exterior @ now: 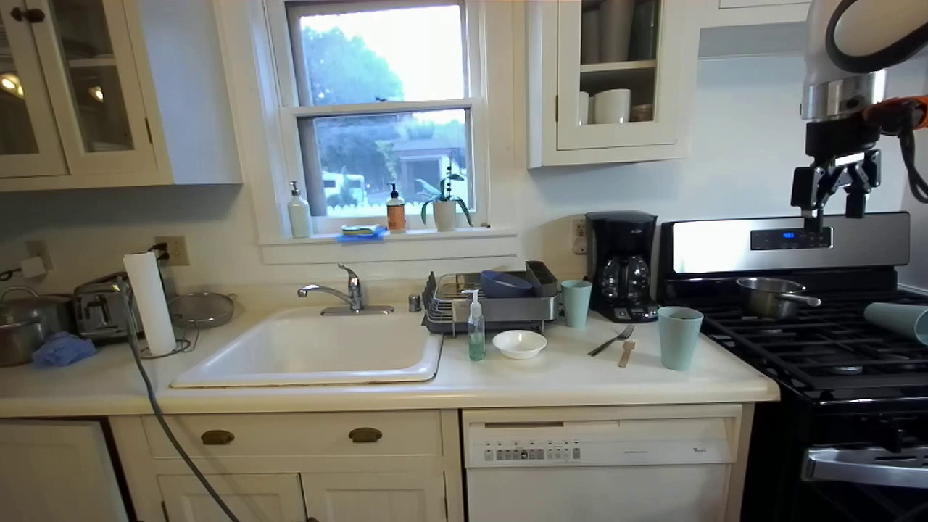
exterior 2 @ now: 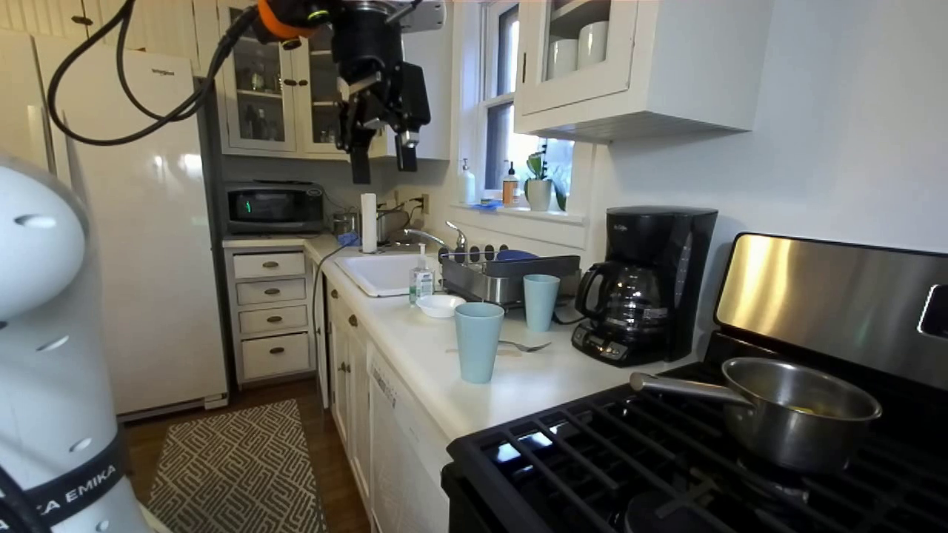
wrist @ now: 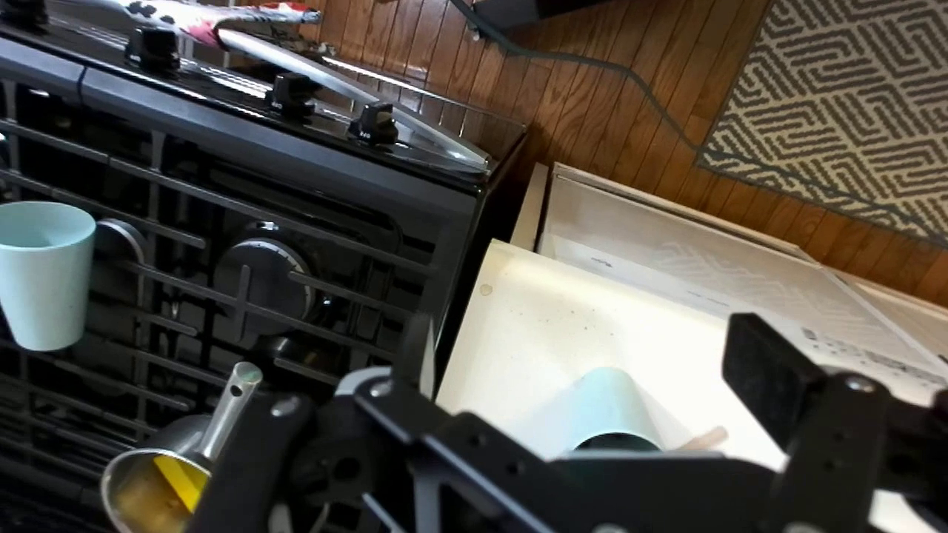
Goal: Put the cup upright
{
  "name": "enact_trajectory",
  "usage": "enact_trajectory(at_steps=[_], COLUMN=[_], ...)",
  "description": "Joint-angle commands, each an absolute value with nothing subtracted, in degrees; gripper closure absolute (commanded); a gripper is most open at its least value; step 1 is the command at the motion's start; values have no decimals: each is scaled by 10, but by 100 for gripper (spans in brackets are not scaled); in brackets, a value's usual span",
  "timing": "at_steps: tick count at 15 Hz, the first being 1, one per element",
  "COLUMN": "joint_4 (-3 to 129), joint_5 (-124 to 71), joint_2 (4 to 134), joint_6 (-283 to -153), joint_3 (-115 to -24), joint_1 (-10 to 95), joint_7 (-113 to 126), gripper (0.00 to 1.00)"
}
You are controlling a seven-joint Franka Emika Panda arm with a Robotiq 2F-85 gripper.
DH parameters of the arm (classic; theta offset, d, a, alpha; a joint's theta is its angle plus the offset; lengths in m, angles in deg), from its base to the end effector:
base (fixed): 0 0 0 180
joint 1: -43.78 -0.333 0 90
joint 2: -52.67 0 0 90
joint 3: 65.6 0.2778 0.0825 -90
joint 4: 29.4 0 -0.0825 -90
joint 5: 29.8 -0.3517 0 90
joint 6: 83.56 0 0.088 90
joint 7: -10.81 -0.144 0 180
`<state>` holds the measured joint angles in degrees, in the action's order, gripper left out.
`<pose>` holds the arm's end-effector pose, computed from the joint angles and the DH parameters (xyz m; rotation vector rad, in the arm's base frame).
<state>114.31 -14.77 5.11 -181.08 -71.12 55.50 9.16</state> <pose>0.2786 -0.1236 0.4848 2.9245 -0.3938 -0.0005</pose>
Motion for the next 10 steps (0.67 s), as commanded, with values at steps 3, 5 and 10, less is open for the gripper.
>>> enact_trajectory(at_steps=[3,5,10], joint_4=[1139,1137,1134], joint_5=[-109,-103,-96], joint_2=[63,64,65], joint_6=[-1862,-1871,-1877], joint_3=[-701,-698,-689], joint_1=[594,602,619], joint_7=[-11,-37,-86], gripper=[0,0,0])
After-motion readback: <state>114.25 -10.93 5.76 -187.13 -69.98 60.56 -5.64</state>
